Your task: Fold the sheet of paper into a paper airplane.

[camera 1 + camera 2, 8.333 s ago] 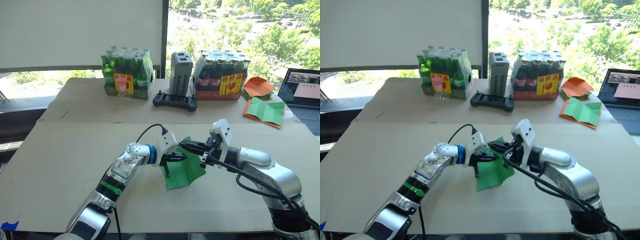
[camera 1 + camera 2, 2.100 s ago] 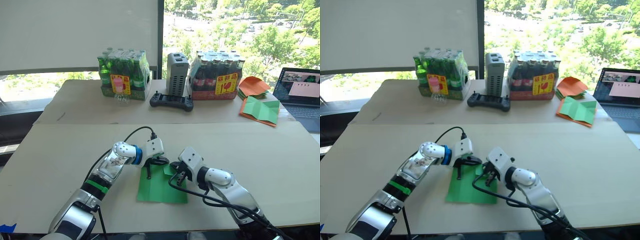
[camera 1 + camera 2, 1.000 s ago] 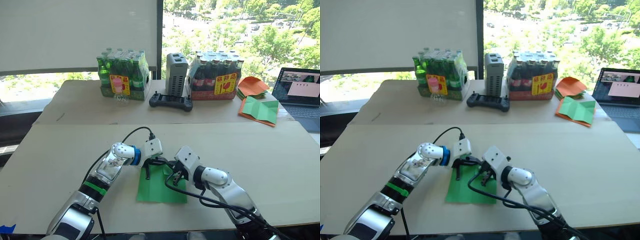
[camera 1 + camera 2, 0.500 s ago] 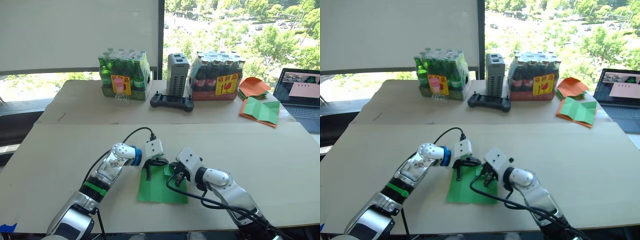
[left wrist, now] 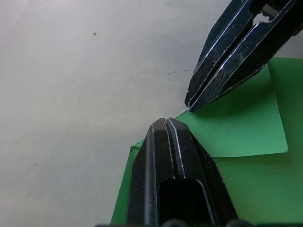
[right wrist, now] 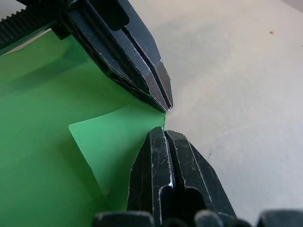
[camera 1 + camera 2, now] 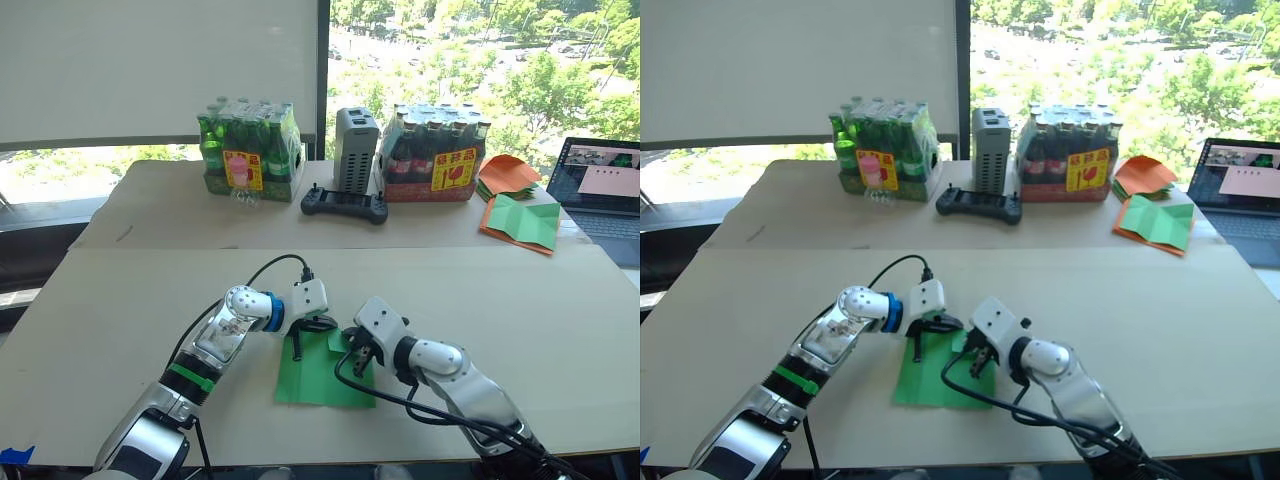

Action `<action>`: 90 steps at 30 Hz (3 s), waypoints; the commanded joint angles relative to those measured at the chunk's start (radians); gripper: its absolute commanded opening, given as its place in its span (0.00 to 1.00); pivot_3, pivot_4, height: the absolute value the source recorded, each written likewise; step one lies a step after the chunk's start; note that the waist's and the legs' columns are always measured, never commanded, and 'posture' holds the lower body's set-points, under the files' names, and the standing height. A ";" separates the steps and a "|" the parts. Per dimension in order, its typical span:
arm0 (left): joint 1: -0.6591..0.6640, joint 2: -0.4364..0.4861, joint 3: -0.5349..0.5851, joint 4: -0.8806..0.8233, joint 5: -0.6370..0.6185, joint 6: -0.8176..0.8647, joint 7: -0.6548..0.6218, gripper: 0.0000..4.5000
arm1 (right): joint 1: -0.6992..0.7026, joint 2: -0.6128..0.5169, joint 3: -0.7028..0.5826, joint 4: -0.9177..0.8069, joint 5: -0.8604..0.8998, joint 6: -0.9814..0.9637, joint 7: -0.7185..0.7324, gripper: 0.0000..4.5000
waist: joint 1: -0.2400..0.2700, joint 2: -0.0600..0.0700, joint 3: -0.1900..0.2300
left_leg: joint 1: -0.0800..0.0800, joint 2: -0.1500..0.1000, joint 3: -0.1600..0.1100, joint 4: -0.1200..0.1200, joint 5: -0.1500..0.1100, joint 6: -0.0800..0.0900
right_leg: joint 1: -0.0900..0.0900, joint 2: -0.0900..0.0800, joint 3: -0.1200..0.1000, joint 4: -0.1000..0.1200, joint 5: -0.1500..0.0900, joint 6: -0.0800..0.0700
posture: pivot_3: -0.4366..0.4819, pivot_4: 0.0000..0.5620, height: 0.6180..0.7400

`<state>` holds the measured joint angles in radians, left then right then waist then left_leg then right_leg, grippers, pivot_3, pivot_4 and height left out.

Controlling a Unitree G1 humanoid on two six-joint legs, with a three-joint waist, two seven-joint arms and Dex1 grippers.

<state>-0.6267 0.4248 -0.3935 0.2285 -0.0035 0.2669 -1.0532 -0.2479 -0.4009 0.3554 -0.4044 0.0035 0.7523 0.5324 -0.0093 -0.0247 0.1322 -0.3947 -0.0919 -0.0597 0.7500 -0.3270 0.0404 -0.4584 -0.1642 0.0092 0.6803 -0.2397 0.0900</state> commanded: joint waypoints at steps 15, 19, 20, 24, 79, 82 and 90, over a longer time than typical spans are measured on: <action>0.011 0.000 -0.024 0.016 0.023 0.006 -0.020 0.00 | 0.139 -0.071 -0.039 -0.084 0.037 0.115 -0.005 0.01 | 0.006 0.000 0.000 | 0.000 0.000 0.000 0.000 0.000 0.000 | 0.001 0.000 0.000 -0.001 0.000 0.000 | 0.48 0.27 0.49; 0.011 0.002 -0.023 0.019 0.023 0.004 -0.023 0.00 | 0.172 -0.090 -0.057 -0.123 0.050 0.138 -0.007 0.01 | 0.008 0.000 -0.001 | 0.001 0.000 0.000 0.000 0.000 0.001 | 0.001 0.000 0.000 -0.001 0.000 0.000 | 0.48 0.27 0.49; 0.012 0.002 -0.023 0.019 0.023 0.004 -0.023 0.00 | 0.182 -0.096 -0.061 -0.133 0.054 0.144 -0.008 0.01 | 0.009 0.000 -0.001 | 0.001 0.000 0.000 0.000 0.000 0.001 | 0.001 0.000 0.000 -0.001 0.000 0.000 | 0.48 0.27 0.49; 0.013 0.003 -0.022 0.020 0.024 0.002 -0.024 0.00 | 0.216 -0.119 -0.074 -0.164 0.065 0.161 -0.012 0.01 | 0.012 -0.001 -0.001 | 0.001 0.000 0.000 0.000 0.000 0.001 | 0.002 0.000 0.000 -0.001 0.000 0.000 | 0.48 0.27 0.49; 0.367 -0.021 0.562 -0.494 -0.501 0.615 0.302 0.49 | 0.018 -0.038 -0.017 0.059 0.154 -0.141 0.088 0.00 | -0.002 -0.001 0.000 | -0.004 0.000 0.000 -0.001 0.000 -0.001 | -0.006 0.000 0.001 0.000 0.000 0.000 | 0.48 0.27 0.49; 0.367 -0.048 0.562 -0.456 -0.534 0.639 0.329 0.70 | 0.012 -0.035 -0.014 0.060 0.151 -0.142 0.085 0.00 | -0.002 -0.001 0.000 | -0.004 0.000 0.000 -0.001 0.000 -0.001 | -0.006 0.000 0.001 0.000 0.000 0.000 | 0.48 0.27 0.49; 0.391 -0.046 0.531 -0.438 -0.561 0.655 0.358 0.65 | -0.007 -0.020 -0.006 0.059 0.144 -0.136 0.076 0.00 | -0.003 -0.001 0.000 | -0.004 0.001 0.000 -0.001 0.000 -0.001 | -0.006 0.000 0.001 0.000 0.000 0.000 | 0.48 0.27 0.49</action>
<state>-0.2345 0.3703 0.1428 -0.1937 -0.5516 0.9239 -0.7014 -0.2409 -0.4290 0.3437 -0.3398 0.1532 0.6160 0.6079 -0.0123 -0.0252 0.1326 -0.3983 -0.0914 -0.0599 0.7487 -0.3267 0.0394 -0.4643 -0.1641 0.0101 0.6804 -0.2397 0.0898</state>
